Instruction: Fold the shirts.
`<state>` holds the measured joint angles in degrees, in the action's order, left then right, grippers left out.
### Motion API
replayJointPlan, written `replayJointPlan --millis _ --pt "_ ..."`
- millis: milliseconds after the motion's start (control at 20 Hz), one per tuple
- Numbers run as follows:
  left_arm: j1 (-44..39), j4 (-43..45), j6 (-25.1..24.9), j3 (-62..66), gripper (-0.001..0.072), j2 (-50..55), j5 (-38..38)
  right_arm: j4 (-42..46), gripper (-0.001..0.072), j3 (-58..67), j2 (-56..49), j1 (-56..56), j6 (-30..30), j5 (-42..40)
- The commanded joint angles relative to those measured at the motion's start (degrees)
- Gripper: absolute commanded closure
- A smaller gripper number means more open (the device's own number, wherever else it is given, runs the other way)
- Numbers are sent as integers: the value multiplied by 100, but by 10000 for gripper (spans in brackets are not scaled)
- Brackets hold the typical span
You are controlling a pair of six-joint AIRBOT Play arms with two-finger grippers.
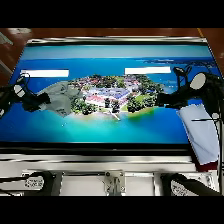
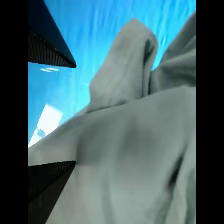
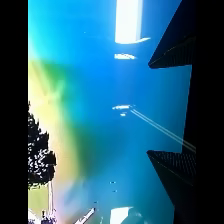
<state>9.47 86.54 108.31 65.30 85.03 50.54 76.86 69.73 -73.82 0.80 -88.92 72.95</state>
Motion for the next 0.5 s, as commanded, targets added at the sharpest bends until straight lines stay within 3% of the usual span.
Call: replayJointPlan --millis 0,200,250,300,350,450 --pt "146 -778 42 2 -8 452 -675 -13 84 0 -61 2 -9 11" --pt "146 -1816 44 2 19 588 -1357 -149 84 0 -59 2 2 35" --pt "146 -2052 42 2 172 584 -1322 -168 84 0 -59 2 2 33" --pt "146 -2339 37 4 546 577 -1191 -188 84 0 -59 2 2 28" --pt "142 -2614 -96 20 668 577 -1036 -188 84 0 -59 2 4 33" --pt "90 -3316 -1080 85 668 490 -686 -184 84 0 -59 2 7 92"
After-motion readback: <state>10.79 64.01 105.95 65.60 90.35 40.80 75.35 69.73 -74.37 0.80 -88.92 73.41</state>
